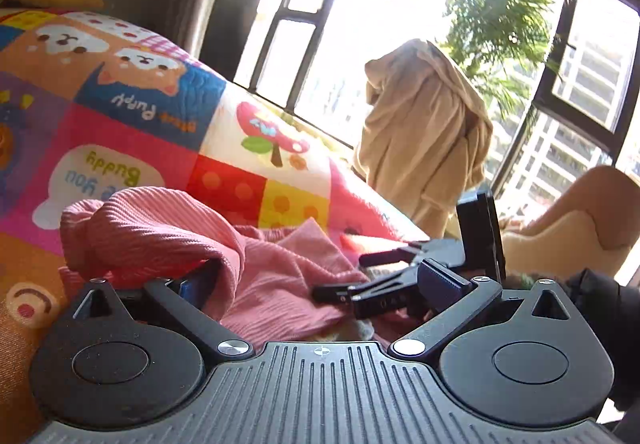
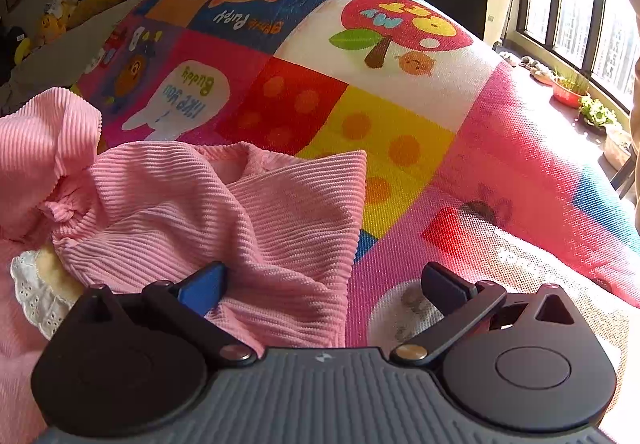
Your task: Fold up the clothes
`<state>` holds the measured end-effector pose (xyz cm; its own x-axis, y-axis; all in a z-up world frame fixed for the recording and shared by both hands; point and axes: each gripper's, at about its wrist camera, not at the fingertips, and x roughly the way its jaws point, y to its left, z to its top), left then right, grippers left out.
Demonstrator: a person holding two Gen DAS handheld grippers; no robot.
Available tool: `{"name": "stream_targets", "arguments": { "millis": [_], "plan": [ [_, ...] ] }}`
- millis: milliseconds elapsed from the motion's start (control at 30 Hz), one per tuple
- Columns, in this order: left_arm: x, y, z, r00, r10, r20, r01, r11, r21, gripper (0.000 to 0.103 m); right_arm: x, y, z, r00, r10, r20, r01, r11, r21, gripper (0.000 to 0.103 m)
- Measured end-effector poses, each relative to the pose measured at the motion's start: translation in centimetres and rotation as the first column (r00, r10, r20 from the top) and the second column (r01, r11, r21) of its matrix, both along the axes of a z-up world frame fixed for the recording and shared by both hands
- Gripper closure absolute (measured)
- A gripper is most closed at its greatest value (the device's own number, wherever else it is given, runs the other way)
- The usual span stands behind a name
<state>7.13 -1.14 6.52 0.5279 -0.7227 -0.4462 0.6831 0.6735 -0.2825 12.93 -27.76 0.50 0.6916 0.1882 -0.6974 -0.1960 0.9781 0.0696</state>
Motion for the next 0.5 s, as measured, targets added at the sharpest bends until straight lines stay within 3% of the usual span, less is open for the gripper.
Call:
{"name": "stream_targets", "arguments": {
  "millis": [67,133,200,300,367,400,467,500],
  "plan": [
    [-1.6,-1.9,-1.1,0.998,-0.049,0.036,0.043,0.986,0.163,0.0,0.0,0.0,0.0,1.0,0.001,0.0,-0.001,1.0,-0.002,0.0],
    [-3.0,-3.2,-2.0,0.995,-0.085,0.06,0.064,0.953,0.295,0.0,0.0,0.0,0.0,1.0,0.002,0.002,-0.002,1.0,-0.002,0.0],
    [-4.1,-3.2,-2.5,0.99,-0.128,0.06,0.101,0.935,0.339,0.0,0.0,0.0,0.0,1.0,0.002,0.004,-0.002,1.0,-0.002,0.0],
    [-4.4,-0.8,-1.5,0.995,-0.096,0.035,0.087,0.977,0.195,0.0,-0.1,0.1,-0.1,1.0,0.0,0.006,0.0,1.0,-0.005,0.0],
    [-3.5,2.0,-0.5,0.998,0.053,-0.031,-0.052,0.998,0.025,0.0,-0.1,0.1,-0.1,1.0,0.0,0.007,0.0,1.0,-0.004,0.0],
    [-2.6,3.4,-0.3,0.983,0.159,-0.091,-0.163,0.986,-0.039,0.0,-0.1,0.1,-0.1,1.0,-0.001,0.007,0.001,1.0,-0.004,0.0],
    [-0.2,5.5,-0.4,0.895,0.368,-0.25,-0.396,0.916,-0.068,0.0,-0.1,0.1,-0.1,1.0,-0.002,0.008,0.002,1.0,-0.005,0.0],
    [0.5,6.2,-0.7,0.864,0.416,-0.285,-0.453,0.888,-0.077,0.0,-0.1,0.1,-0.1,1.0,-0.002,0.008,0.002,1.0,-0.005,0.0]
  ]
}}
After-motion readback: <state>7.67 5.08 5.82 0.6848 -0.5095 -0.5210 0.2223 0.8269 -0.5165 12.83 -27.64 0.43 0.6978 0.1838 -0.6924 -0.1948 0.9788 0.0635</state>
